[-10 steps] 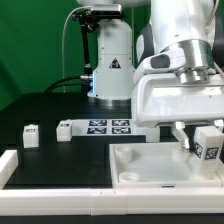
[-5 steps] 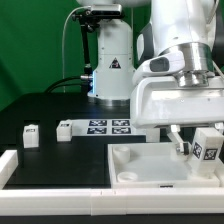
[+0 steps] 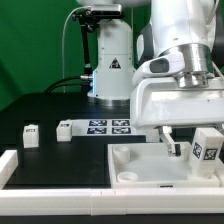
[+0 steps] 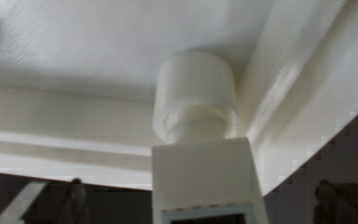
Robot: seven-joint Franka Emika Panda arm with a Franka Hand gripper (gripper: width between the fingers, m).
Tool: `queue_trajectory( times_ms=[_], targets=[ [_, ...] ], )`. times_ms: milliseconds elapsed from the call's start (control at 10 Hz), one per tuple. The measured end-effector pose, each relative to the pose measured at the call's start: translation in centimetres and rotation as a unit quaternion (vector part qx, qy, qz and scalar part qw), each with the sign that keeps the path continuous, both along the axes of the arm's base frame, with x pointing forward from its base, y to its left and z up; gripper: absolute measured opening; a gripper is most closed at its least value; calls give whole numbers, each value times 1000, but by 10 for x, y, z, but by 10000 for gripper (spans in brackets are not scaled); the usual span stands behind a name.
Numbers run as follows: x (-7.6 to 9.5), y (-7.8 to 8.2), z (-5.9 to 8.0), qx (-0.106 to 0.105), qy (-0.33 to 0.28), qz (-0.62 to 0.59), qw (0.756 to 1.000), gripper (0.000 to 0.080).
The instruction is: Assemble one leg
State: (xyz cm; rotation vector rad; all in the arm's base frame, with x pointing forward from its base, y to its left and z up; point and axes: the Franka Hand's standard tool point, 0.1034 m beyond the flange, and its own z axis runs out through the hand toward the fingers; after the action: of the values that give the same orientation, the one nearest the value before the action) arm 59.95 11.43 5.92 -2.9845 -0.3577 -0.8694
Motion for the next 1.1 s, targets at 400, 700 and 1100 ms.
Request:
queue_trajectory(
  times_ms=[400,700,1100],
  targets=[
    [-2,0,-3,-2,20,0,1000,649],
    [0,-2,13,-4,126,-20,992,649],
    [1,8,22,-17,304,-28,952,649]
  ],
)
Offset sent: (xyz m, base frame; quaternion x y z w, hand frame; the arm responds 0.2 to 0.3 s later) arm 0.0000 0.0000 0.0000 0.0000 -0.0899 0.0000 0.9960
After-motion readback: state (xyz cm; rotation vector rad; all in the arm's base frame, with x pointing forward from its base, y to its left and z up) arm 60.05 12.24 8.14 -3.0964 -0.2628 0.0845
